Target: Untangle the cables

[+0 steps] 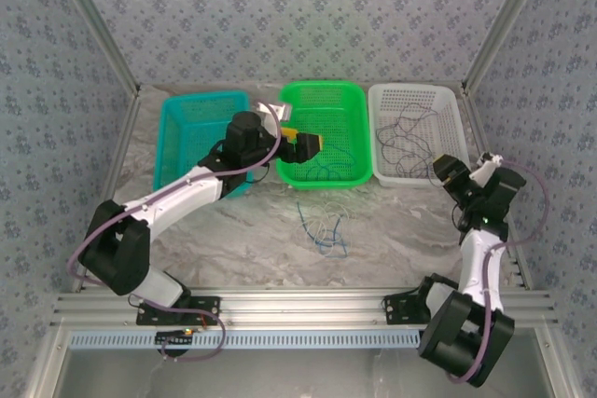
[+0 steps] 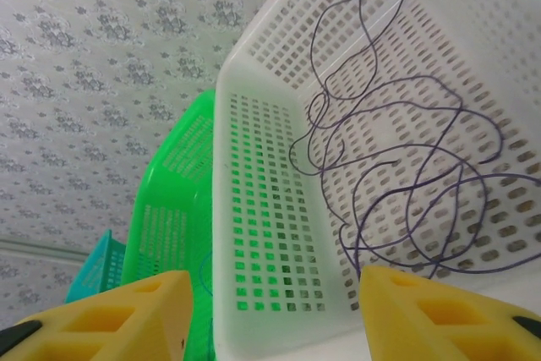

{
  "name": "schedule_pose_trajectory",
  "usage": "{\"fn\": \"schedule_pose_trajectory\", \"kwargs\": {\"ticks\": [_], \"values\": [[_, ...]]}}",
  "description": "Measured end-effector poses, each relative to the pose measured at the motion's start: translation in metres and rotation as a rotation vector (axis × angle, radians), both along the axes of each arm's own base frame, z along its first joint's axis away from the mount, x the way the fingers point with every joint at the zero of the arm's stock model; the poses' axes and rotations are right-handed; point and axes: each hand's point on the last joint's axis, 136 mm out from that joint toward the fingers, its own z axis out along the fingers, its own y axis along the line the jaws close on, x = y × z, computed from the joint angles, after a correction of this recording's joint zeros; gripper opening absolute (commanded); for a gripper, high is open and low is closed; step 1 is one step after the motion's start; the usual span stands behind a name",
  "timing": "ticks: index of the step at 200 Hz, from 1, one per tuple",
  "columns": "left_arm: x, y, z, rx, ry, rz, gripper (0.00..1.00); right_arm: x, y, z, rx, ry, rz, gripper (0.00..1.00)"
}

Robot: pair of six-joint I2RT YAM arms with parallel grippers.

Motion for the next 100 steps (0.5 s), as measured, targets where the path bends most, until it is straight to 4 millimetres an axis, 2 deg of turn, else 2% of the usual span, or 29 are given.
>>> {"fn": "schedule_pose_trajectory", "kwargs": {"ticks": [28, 67, 80, 100], "values": [[-0.003, 0.003, 0.007, -0.007, -0.013, 0.005, 1.0, 0.012, 0.002, -0.003, -0.008, 0.085, 0.025, 0.62], [-0.004, 0.006, 0.008, -0.008, -0.019, 0.014, 1.0, 0.034, -0.006, 0.014, -0.11, 0.194, 0.086, 0.65], [-0.004, 0.006, 0.008, -0.007, -0.019, 0.015, 0.99, 0.038, -0.002, 0.009, -0.12, 0.243, 0.126, 0.65], [-0.003, 0.007, 0.008, -0.005, -0.02, 0.021, 0.99, 0.037, 0.005, -0.011, -0.125, 0.359, 0.176, 0.66]]}}
